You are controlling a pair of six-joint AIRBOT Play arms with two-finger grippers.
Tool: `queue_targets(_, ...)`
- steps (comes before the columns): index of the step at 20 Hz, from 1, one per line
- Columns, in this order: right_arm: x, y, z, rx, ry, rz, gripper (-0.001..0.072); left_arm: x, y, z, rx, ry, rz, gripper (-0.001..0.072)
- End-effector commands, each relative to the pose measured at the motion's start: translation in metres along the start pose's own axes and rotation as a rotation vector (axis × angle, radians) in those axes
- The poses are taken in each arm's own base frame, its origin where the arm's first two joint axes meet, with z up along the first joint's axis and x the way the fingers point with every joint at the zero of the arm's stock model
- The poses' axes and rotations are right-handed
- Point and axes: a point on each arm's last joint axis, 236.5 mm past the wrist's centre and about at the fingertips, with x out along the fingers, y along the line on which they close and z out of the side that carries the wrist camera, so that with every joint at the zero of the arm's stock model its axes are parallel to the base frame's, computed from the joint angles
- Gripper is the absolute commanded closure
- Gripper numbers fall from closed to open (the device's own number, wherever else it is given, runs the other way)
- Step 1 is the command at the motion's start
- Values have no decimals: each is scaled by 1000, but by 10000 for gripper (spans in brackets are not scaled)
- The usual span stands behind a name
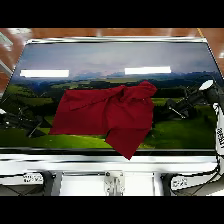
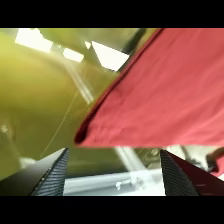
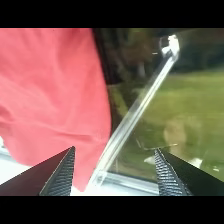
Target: Fold the shirts.
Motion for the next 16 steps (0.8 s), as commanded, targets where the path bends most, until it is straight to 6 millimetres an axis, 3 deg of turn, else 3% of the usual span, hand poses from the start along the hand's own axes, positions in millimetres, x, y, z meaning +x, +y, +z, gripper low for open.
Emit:
queue_targets(1, 2, 8, 1, 6, -9, 43, 91, 7, -1, 12, -5, -50, -13, 49)
queue_targets(6, 1, 14, 2, 15, -11, 68, 90, 37, -6, 8, -7, 30, -25, 59)
queue_targets(7, 1, 14, 2, 19, -10, 67, 90, 42, -9, 8, 0, 36, -22, 181)
queue_targets(8, 1, 14, 2, 19, -10, 66, 90, 45, -11, 8, 10, 38, -15, 436)
queue_targets(9, 1, 13, 1, 18, -8, 61, 90, 46, -12, 9, 16, 37, -13, 605)
queue_targets(10, 2, 10, 0, 19, -2, 51, 90, 45, -13, 9, 17, 38, -15, 652)
queue_targets(14, 31, 6, -29, 48, 93, 98, 90, 38, -18, 6, 50, 35, -19, 667)
queue_targets(16, 49, 24, -39, 36, 103, 202, 90, 32, -22, 5, 73, 21, -19, 667)
